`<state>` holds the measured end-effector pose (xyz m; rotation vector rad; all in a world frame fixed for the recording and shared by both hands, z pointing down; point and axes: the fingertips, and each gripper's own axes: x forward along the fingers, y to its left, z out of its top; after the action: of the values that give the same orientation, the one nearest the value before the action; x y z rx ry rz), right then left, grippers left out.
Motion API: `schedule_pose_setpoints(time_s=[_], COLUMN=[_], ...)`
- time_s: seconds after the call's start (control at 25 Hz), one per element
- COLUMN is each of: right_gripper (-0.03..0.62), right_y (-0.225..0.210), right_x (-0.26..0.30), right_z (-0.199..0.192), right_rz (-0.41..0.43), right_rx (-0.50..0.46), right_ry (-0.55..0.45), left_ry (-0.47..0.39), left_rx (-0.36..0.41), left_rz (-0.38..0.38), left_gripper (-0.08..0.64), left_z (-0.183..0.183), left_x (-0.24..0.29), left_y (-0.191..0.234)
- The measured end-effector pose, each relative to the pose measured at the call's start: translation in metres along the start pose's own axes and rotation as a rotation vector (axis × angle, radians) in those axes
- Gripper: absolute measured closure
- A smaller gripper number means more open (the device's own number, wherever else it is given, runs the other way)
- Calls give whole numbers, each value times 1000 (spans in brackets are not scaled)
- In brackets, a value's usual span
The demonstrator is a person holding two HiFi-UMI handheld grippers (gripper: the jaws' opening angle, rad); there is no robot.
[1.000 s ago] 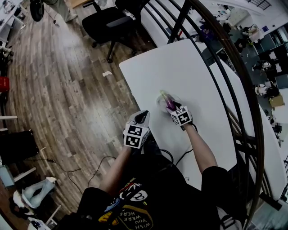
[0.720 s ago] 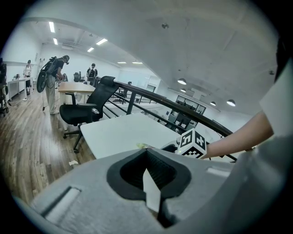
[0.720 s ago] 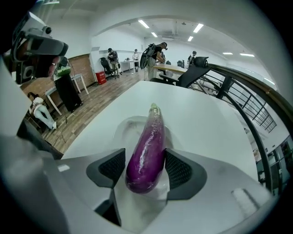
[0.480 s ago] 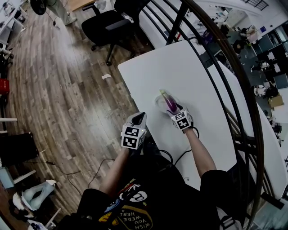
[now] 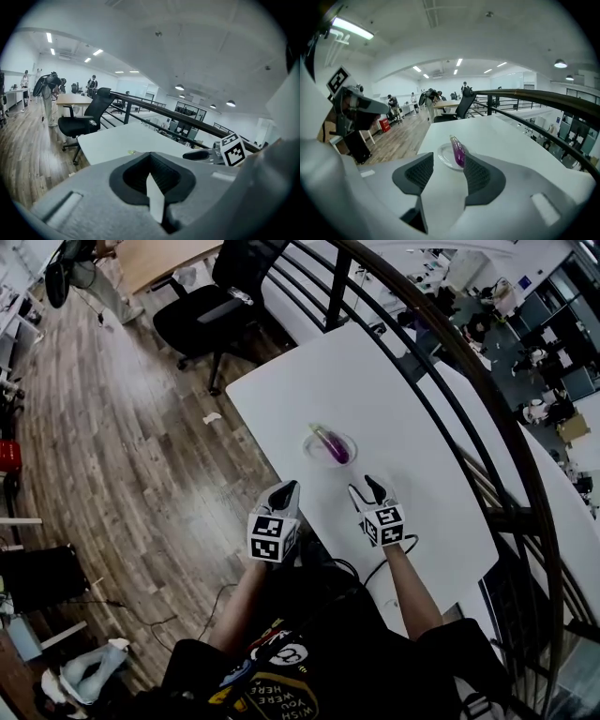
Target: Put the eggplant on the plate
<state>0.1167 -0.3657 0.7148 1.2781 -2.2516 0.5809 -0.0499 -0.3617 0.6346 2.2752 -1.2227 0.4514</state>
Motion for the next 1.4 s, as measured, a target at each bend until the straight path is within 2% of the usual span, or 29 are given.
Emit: schedule_pose_setpoints(time_s=[0.16, 0.32, 0.48, 0.64, 0.84, 1.2, 1.4], right_gripper=[508, 589, 591, 591, 591, 591, 591], right_y=[17, 33, 55, 79, 110, 130, 137], right_x=[-54, -100, -139, -162, -182, -188, -190], right_z=[9, 12, 19, 25, 36, 38, 40], right_rz=[-8, -23, -20, -50, -53, -65, -34], right_rx=[61, 136, 216, 229, 239, 209, 252], right_ry=[-113, -198, -282, -317, -365, -375, -374], left_ry=[-25, -41, -97, -130, -158, -198, -187], left_rx=[39, 77, 153, 168, 218, 221, 213], left_rz=[-3, -20, -71, -139, -173, -160, -157], left_gripper=[555, 555, 555, 555, 555, 555, 555], left_z=[-2, -8, 1, 6, 11, 9, 6], left_x=[-14, -30, -46, -62, -88, -113, -119], left_y=[-35, -69, -100, -120, -138, -132, -131])
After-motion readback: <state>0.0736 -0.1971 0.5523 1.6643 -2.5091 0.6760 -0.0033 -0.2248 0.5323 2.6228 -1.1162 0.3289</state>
